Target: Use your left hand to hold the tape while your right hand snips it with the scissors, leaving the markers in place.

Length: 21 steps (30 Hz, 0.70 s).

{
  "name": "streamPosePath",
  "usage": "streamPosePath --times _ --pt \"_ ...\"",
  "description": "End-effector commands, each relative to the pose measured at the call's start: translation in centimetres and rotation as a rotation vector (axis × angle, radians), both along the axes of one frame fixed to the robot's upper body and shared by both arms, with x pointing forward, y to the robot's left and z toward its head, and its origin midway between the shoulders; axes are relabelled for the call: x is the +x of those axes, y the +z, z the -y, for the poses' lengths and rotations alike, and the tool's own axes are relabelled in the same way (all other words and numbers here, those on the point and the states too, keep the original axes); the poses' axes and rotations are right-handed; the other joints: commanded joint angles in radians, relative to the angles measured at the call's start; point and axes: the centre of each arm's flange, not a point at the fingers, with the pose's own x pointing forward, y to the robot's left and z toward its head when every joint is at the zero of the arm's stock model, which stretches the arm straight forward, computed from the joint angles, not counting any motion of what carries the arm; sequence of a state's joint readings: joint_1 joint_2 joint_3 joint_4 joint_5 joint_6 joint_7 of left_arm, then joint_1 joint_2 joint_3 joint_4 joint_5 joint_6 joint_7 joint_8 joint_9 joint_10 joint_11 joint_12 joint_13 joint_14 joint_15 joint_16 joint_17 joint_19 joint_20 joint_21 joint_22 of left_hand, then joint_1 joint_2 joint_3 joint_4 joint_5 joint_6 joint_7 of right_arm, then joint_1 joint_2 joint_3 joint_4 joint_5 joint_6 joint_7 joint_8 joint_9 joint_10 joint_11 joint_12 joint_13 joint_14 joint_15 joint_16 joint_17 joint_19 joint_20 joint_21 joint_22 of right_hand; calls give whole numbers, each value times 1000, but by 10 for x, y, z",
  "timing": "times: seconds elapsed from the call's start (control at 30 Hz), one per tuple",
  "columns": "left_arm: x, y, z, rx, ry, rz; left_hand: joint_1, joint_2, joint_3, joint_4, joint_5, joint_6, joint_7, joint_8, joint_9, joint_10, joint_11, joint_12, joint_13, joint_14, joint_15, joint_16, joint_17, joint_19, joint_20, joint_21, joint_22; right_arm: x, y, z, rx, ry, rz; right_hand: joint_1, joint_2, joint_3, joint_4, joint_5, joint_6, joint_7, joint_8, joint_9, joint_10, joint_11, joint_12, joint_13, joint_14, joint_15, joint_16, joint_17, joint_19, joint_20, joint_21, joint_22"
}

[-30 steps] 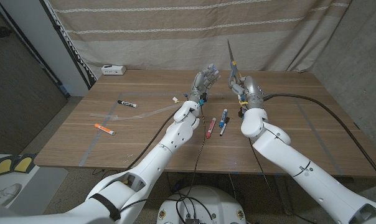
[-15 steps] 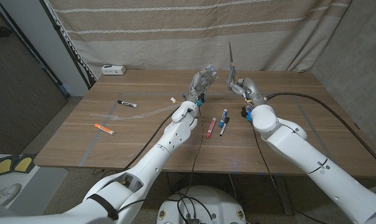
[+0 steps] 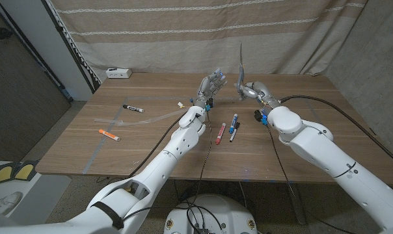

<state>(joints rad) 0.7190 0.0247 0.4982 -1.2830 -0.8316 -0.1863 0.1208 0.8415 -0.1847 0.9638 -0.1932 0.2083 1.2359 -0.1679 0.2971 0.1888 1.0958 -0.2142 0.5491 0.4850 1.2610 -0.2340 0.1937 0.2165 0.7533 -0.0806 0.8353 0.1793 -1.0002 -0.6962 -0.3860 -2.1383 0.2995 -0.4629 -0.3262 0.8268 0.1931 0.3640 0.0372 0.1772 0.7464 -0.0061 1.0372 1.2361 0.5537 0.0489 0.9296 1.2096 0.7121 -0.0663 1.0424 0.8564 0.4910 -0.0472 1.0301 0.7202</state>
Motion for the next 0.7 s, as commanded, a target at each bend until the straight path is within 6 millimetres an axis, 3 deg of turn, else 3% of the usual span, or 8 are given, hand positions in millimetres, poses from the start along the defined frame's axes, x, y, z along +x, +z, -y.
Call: streamPosePath --times 0.03,0.2,0.47,0.57,0.6,0.7 --pt "2 0 0 1 0 6 17 -3 12 1 0 8 -3 1 4 11 -2 -1 0 -4 -2 4 1 -4 -97 1 5 -1 0 5 44 47 -22 0 7 13 1 4 9 -17 493 1 178 -167 307 21 24 -147 26 6 17 -48 23 4" --pt "2 0 1 -1 -2 3 23 -2 16 3 -2 12 -1 1 4 13 -2 -1 1 -5 -2 5 1 -5 -96 2 5 -3 0 5 46 30 -10 -5 6 13 0 4 6 -24 511 0 194 -180 323 4 54 -147 56 3 32 -51 61 17" --pt "1 3 7 11 -19 13 30 -2 23 5 -4 14 2 0 4 17 -3 -1 0 -6 -2 6 2 -5 -96 3 6 -4 1 4 72 63 5 -28 2 2 0 5 18 -46 527 1 248 -208 375 15 131 -148 110 -41 84 -88 162 59" --pt "1 2 7 16 -21 9 33 -1 25 5 -5 19 -3 1 5 17 -3 -2 -1 -5 -2 7 2 -5 -96 3 6 -4 -1 5 105 70 8 -38 2 -2 2 4 18 -51 528 1 256 -199 362 -18 152 -149 124 -60 109 -114 178 41" --pt "1 2 7 18 -21 8 33 -1 26 5 -6 18 -3 0 5 17 -3 -3 -1 -5 -2 7 2 -5 -96 3 7 -4 -1 6 116 71 8 -45 4 -2 3 5 19 -45 528 0 283 -182 340 -65 167 -150 132 -80 137 -124 186 14" --pt "1 2 7 20 -21 6 36 -2 27 4 -6 20 -1 0 5 20 -3 -1 0 -5 -3 7 3 -5 -96 4 7 -6 -2 7 138 86 6 -54 4 3 3 7 22 -39 529 0 348 -183 294 -159 209 -150 169 -89 172 -136 192 -47"
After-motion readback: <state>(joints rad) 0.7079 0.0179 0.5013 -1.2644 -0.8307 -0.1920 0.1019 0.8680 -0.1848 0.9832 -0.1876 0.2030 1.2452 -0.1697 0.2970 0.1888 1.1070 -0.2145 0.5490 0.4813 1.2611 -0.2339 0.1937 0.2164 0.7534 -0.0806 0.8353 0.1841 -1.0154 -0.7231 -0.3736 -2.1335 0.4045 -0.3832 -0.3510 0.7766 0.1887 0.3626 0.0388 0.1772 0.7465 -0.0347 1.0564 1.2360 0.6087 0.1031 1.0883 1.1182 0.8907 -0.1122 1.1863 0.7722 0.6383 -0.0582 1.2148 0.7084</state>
